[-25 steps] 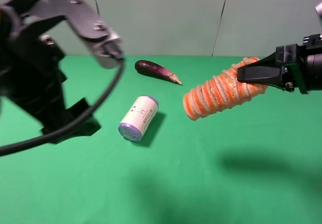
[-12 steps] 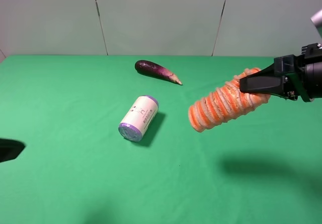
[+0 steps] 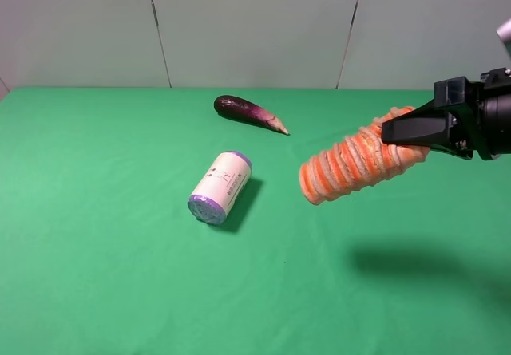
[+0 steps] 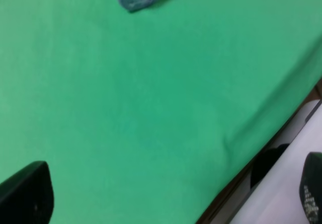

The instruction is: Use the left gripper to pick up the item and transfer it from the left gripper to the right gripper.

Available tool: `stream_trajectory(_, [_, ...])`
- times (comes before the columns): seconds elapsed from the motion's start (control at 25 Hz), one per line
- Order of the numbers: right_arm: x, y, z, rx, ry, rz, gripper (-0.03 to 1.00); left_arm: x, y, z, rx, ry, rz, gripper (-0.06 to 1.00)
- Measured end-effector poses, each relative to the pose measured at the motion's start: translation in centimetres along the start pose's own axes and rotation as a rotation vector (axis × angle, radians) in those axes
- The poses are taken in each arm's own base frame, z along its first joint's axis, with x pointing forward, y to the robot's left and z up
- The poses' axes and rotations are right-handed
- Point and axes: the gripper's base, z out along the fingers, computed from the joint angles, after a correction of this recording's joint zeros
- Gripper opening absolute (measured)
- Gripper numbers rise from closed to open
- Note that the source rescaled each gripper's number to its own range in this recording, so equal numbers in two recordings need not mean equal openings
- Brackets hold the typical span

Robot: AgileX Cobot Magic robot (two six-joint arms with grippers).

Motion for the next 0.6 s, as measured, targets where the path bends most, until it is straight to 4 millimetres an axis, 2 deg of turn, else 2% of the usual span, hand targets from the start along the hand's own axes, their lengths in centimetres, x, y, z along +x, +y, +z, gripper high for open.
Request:
stream_trajectory(0.28, [0.0, 0.0, 0.0, 0.003, -0.002, 0.005, 0.00, 2.5, 0.1, -1.1, 0.041, -0.130, 0.037, 0.98])
stream_trajectory(0.6, [0.0, 0.0, 0.0, 0.005, -0.001, 0.020, 0.00, 3.1, -0.6, -1.6, 0.130, -0.173, 0.073, 0.98])
